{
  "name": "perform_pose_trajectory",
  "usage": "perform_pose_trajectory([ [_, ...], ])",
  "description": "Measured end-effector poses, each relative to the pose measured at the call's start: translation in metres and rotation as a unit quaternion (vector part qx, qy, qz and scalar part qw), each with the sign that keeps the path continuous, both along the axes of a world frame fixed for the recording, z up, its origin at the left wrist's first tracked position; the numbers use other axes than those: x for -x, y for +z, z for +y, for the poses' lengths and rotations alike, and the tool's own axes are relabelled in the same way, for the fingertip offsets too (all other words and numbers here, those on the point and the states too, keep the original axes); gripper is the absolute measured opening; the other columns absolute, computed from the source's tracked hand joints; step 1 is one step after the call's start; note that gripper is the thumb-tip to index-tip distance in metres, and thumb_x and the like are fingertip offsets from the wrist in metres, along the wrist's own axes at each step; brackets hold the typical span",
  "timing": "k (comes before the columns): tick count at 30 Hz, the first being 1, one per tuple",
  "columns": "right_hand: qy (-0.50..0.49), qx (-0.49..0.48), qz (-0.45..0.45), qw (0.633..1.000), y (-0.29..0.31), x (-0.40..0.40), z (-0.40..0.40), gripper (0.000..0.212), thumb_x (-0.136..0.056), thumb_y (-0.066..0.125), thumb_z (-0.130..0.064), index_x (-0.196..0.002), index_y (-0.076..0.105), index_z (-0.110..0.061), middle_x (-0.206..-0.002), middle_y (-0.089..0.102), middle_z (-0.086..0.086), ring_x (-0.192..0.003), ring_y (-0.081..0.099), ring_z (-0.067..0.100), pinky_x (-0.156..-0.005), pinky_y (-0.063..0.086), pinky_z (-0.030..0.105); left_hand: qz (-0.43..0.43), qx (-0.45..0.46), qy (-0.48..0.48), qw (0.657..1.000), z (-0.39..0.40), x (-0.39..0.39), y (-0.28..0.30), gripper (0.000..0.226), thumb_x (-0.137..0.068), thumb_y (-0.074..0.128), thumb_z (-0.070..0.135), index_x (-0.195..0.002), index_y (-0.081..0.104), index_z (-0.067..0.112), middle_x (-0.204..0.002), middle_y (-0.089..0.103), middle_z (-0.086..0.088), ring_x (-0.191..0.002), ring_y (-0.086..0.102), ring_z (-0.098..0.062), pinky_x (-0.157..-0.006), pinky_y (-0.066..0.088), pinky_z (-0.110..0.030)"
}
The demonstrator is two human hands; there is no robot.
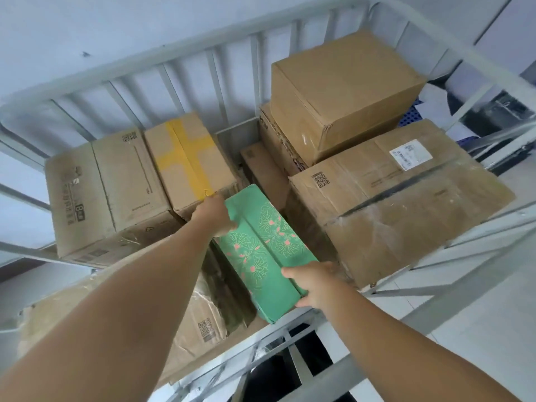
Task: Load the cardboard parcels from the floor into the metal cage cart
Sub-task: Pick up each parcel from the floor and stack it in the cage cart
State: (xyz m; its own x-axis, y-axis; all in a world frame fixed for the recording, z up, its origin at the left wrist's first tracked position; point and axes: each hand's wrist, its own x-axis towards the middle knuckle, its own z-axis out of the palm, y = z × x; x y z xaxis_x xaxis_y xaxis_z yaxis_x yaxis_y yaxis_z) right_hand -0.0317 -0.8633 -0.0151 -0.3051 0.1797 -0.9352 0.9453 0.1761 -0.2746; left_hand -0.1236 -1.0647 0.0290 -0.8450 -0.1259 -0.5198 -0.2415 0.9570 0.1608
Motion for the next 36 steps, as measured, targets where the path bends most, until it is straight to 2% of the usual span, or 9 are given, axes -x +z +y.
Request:
perform_pose_trajectory([
  [5, -0.039, 0.035, -0.040, 0.998, -0.059, 0.000, -0.014, 0.086, -0.065, 0.077, -0.029, -0.141, 0.040, -0.009, -0.138, 0.048, 0.019, -0.121, 0.054, 0.039, -0.091, 0.053, 0.050, -0.031, 0.055, 0.019, 0.998, 0.017, 0.009, -0.036, 0.057, -0.085, 0.068, 0.020, -0.133, 0.041, 0.005, -0.131, 0.047, -0.014, -0.122, 0.044, -0.035, -0.094, 0.045, -0.044],
  [9, -0.073, -0.001, -0.085, 0.994, -0.104, 0.000, -0.013, 0.092, -0.059, 0.083, -0.037, -0.130, 0.033, -0.008, -0.116, 0.047, 0.013, -0.103, 0.056, 0.033, -0.082, 0.057, 0.045, -0.050, 0.059, 0.010, 0.997, 0.031, 0.015, -0.066, 0.066, -0.083, 0.071, 0.013, -0.137, 0.034, 0.004, -0.135, 0.041, -0.014, -0.125, 0.040, -0.034, -0.099, 0.042, -0.043],
  [12, -0.109, 0.003, -0.098, 0.989, -0.113, 0.007, -0.015, 0.102, -0.045, 0.086, -0.037, -0.127, 0.033, -0.009, -0.115, 0.050, 0.014, -0.101, 0.059, 0.034, -0.081, 0.057, 0.051, -0.061, 0.049, 0.022, 0.997, 0.034, 0.018, -0.088, 0.073, -0.083, 0.072, 0.014, -0.141, 0.029, 0.005, -0.136, 0.039, -0.013, -0.125, 0.039, -0.033, -0.099, 0.041, -0.041],
  [16, -0.137, -0.035, -0.134, 0.981, -0.087, 0.018, -0.020, 0.074, -0.078, 0.077, -0.031, -0.121, 0.020, -0.009, -0.103, 0.039, 0.013, -0.102, 0.053, 0.030, -0.092, 0.053, 0.048, -0.081, 0.057, 0.019, 0.995, 0.035, 0.019, -0.112, 0.082, -0.081, 0.073, 0.019, -0.144, 0.023, 0.004, -0.141, 0.035, -0.013, -0.130, 0.036, -0.033, -0.105, 0.036, -0.040],
  [19, -0.114, -0.047, -0.145, 0.982, -0.096, 0.018, -0.022, 0.083, -0.081, 0.073, -0.033, -0.133, 0.013, -0.006, -0.100, 0.041, 0.017, -0.096, 0.053, 0.032, -0.092, 0.053, 0.050, -0.091, 0.074, 0.008, 0.993, 0.035, 0.020, -0.127, 0.081, -0.084, 0.069, 0.020, -0.146, 0.020, 0.003, -0.144, 0.033, -0.014, -0.133, 0.032, -0.034, -0.109, 0.033, -0.042],
  [22, -0.105, -0.032, -0.145, 0.983, -0.106, 0.019, -0.024, 0.071, -0.087, 0.070, -0.032, -0.127, 0.019, -0.003, -0.089, 0.043, 0.016, -0.098, 0.056, 0.033, -0.093, 0.053, 0.047, -0.107, 0.090, 0.000, 0.990, 0.033, 0.021, -0.137, 0.082, -0.086, 0.067, 0.021, -0.148, 0.017, 0.003, -0.148, 0.029, -0.016, -0.136, 0.028, -0.035, -0.112, 0.030, -0.044],
  [28, -0.099, -0.021, -0.130, 0.986, -0.121, 0.026, -0.024, 0.074, -0.088, 0.069, -0.031, -0.136, 0.020, -0.002, -0.128, 0.044, 0.021, -0.104, 0.052, 0.032, -0.096, 0.052, 0.044, -0.167, 0.082, 0.002, 0.983, 0.028, 0.019, -0.153, 0.083, -0.090, 0.062, 0.023, -0.151, 0.009, 0.005, -0.155, 0.017, -0.015, -0.144, 0.015, -0.034, -0.114, 0.023, -0.048],
  [32, -0.078, 0.000, -0.120, 0.990, -0.124, 0.032, -0.021, 0.071, -0.092, 0.065, -0.033, -0.143, 0.027, -0.002, -0.112, 0.047, 0.013, -0.097, 0.052, 0.027, -0.090, 0.052, 0.036, -0.205, 0.054, -0.014, 0.977, 0.034, 0.007, -0.161, 0.089, -0.091, 0.062, 0.022, -0.153, 0.000, 0.010, -0.159, 0.007, -0.010, -0.147, 0.006, -0.031, -0.115, 0.018, -0.049],
  [36, -0.044, 0.015, -0.111, 0.993, -0.128, 0.030, -0.017, 0.058, -0.098, 0.057, -0.031, -0.143, 0.034, -0.002, -0.141, 0.045, 0.011, -0.129, 0.048, 0.030, -0.105, 0.045, 0.040, -0.211, 0.047, -0.025, 0.976, 0.035, 0.004, -0.161, 0.088, -0.090, 0.063, 0.023, -0.154, 0.003, 0.015, -0.159, 0.006, -0.009, -0.146, 0.010, -0.032, -0.115, 0.018, -0.050],
])
